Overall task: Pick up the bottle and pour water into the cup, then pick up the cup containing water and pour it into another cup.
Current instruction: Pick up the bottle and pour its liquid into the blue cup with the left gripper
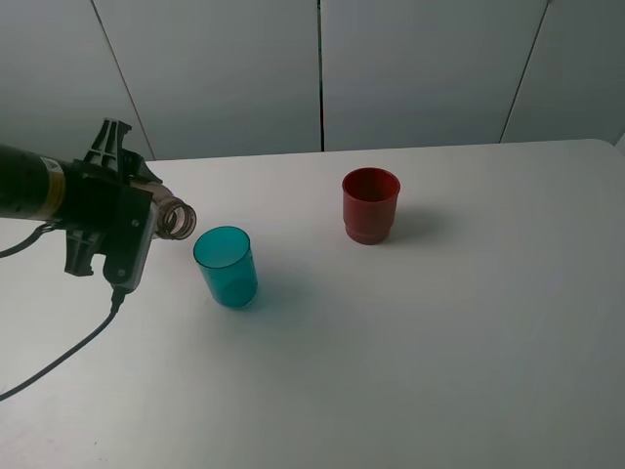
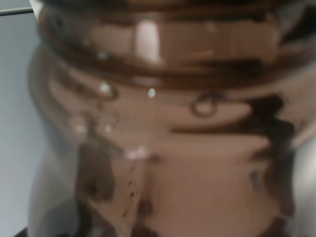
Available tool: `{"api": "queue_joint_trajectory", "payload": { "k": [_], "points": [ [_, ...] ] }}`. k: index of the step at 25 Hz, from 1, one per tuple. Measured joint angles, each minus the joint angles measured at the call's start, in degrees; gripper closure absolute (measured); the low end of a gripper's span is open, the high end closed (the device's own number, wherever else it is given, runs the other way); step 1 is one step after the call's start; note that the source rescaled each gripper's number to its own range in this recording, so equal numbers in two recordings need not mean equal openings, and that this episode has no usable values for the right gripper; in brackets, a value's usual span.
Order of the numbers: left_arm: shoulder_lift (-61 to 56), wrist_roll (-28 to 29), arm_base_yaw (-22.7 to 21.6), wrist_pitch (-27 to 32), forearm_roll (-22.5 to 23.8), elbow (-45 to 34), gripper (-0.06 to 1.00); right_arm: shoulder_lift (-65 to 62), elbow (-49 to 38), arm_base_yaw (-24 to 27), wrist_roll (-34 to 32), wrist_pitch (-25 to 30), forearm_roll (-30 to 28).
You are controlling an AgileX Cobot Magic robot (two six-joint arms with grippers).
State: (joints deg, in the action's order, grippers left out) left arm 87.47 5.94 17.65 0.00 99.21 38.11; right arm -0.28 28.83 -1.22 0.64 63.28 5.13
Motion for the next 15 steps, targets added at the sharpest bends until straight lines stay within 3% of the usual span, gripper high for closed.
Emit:
{"api": "queue_joint_trajectory", "payload": {
  "k": [15],
  "points": [
    [2.9,-0.7,0.5,-0.4,0.4,2.9,0.94,0.0,0.0,0.0,-0.1,0.0,0.0]
  ]
}}
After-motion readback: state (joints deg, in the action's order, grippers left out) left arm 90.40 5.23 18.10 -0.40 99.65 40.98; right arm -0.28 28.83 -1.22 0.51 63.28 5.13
